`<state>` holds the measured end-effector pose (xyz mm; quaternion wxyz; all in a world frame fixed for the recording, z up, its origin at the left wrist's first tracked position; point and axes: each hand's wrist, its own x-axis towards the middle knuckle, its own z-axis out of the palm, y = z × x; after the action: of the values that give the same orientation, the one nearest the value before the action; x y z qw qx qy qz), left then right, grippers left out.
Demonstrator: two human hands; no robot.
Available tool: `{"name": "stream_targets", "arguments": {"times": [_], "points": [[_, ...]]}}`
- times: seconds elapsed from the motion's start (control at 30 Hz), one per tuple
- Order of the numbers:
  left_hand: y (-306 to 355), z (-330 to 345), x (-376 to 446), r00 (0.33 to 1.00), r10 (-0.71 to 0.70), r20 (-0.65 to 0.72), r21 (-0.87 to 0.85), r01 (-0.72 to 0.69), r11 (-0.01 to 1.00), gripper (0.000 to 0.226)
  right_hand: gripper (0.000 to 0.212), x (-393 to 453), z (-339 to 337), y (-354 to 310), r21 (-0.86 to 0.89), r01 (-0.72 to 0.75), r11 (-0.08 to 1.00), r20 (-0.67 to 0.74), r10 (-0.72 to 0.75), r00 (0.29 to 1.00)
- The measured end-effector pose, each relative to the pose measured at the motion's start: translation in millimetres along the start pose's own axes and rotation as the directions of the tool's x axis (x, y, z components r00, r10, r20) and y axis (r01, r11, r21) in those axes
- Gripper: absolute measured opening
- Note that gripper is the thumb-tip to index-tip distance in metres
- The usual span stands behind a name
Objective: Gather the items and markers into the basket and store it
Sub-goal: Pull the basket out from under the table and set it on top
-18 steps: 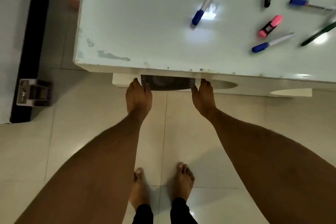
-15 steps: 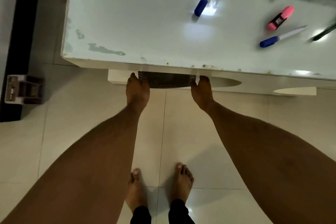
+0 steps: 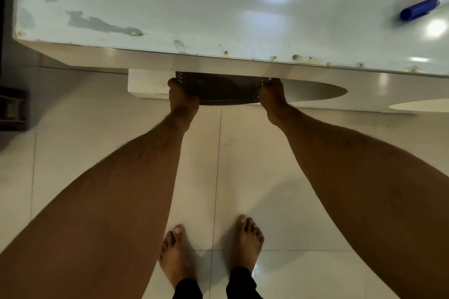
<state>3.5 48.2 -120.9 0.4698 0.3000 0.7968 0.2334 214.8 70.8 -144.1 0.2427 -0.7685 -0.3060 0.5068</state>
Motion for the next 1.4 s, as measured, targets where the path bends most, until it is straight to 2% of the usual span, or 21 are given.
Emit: {"name": "stream_targets", "arguments": {"times": [0.07,0.17,0.3,0.4,0.63,0.83,1.0,1.1,1.23,1.4], "points": [[-1.0,-1.1,-3.7,1.0,-0.007,-0.019,0.006,0.007,1.0,0.041,0.027,-3.7,-0.1,3.4,-0.03,0.006,1.0,0.0,-0.006,1.0],[-2.9,-4.7,-14.8,0.999,-0.004,-0.04,0.029,0.006,1.0,0.04,0.048,-18.7,-6.0,8.7,-0.166,0.033,0.986,0.0,-0.034,0.999],[-6.8,-13.3,-37.0,0.998,-0.054,-0.03,-0.004,0.054,0.999,0.041,0.07,-45.1,-15.1,20.9,-0.156,0.032,0.987,0.007,-0.031,0.999],[-15.7,-21.4,-57.5,0.996,-0.079,-0.031,-0.024,0.079,0.997,0.035,0.068,-64.9,-21.9,29.0,-0.167,0.016,0.986,0.005,-0.015,1.0],[-44.2,-45.1,-119.0,0.986,-0.141,-0.087,0.022,0.143,0.989,0.044,0.058,-124.6,-27.9,46.2,-0.2,0.005,0.98,0.002,-0.004,1.0],[-73.0,-84.4,-180.1,0.969,-0.213,-0.125,0.002,0.215,0.977,0.036,0.054,-193.3,-26.3,56.3,-0.207,-0.021,0.978,0.028,0.027,0.999],[-104.9,-128.2,-235.4,0.918,-0.347,-0.189,-0.017,0.351,0.936,0.032,0.053,-260.9,-11.7,62.7,-0.238,-0.002,0.971,0.087,0.024,0.996],[-120.4,-159.3,-269.8,0.87,-0.41,-0.272,-0.067,0.408,0.911,0.03,0.05,-295.9,5.4,61.8,-0.267,0.017,0.964,0.139,0.021,0.99],[-129.7,-200.8,-307.7,0.807,-0.448,-0.386,-0.151,0.424,0.893,0.027,0.053,-337.0,32.8,52.1,-0.278,0.06,0.959,0.231,0.006,0.973],[-122.0,-244.4,-328.1,0.714,-0.48,-0.51,-0.254,0.408,0.877,0.043,0.057,-361.4,66.9,27.9,-0.258,0.22,0.941,0.328,-0.129,0.936]]}}
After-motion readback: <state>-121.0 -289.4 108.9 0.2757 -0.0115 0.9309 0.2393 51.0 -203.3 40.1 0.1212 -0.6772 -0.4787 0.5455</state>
